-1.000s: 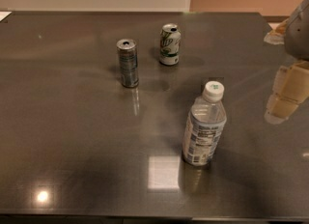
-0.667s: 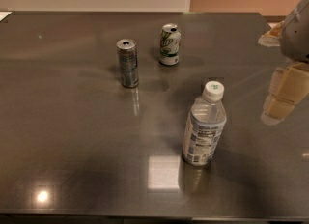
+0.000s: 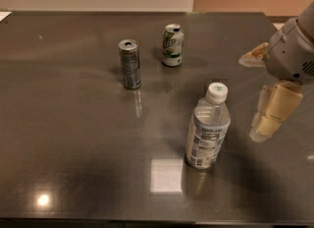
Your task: Move blue plastic bottle near 7up can
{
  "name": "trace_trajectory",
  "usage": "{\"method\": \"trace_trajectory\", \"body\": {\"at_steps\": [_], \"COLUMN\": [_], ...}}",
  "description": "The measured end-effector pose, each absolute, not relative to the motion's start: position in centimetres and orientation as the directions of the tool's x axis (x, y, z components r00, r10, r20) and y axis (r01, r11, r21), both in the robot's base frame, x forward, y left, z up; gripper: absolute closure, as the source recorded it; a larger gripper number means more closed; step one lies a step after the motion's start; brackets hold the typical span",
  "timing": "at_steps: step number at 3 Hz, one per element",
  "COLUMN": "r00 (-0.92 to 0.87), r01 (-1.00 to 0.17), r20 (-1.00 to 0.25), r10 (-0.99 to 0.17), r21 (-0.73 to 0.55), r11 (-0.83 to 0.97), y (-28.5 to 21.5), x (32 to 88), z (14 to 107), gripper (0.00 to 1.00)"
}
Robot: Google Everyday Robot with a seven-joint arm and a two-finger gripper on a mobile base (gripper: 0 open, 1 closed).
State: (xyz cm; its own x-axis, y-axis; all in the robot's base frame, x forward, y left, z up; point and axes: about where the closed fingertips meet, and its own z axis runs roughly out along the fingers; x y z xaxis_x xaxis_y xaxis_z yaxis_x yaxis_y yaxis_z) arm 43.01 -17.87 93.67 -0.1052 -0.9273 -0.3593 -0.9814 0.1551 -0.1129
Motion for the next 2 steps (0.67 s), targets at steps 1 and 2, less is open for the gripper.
{"method": "trace_trajectory", "body": {"at_steps": [1,2], "r00": [-0.072,-0.037], "r01": [-0.994,-0.999], "r20": [-0.421,-0.483], "r10": [-0.904,-0.875], "r21": [-0.047,0.009], "r11": [0.101,0.037], "y": [-16.2,-14.3], "x": [41.7,39.8], "z": [92.3,91.4], "gripper": [0.0,0.0]}}
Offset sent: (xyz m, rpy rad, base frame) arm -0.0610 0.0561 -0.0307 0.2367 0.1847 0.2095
